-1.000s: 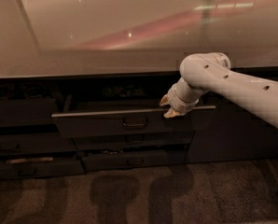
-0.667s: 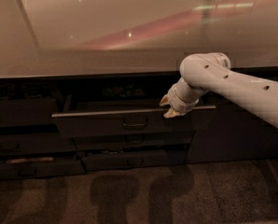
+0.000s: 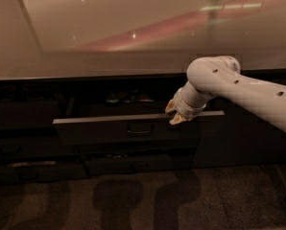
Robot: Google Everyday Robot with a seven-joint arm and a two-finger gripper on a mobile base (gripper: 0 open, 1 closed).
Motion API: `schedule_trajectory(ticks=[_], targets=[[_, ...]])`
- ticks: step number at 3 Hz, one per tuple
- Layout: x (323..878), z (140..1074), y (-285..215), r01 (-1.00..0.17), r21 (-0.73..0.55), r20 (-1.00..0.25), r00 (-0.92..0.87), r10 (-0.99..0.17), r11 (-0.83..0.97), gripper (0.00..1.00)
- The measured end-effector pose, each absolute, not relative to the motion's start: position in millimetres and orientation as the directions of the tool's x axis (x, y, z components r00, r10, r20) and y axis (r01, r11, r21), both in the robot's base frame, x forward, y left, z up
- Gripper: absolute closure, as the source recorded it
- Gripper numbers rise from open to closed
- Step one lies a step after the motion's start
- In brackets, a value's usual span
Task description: Open top drawer
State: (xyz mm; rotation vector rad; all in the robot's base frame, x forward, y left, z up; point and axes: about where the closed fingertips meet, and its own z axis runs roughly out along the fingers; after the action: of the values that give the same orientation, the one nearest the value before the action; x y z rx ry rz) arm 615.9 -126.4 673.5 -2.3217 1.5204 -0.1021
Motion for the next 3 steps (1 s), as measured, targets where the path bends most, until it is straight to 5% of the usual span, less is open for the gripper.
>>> schedule_trajectory(ticks=[3], targets=[[607.7,670.5,-124.9,-0.872,-0.330,-0.136,0.423,-0.896,-0.361,1.00]])
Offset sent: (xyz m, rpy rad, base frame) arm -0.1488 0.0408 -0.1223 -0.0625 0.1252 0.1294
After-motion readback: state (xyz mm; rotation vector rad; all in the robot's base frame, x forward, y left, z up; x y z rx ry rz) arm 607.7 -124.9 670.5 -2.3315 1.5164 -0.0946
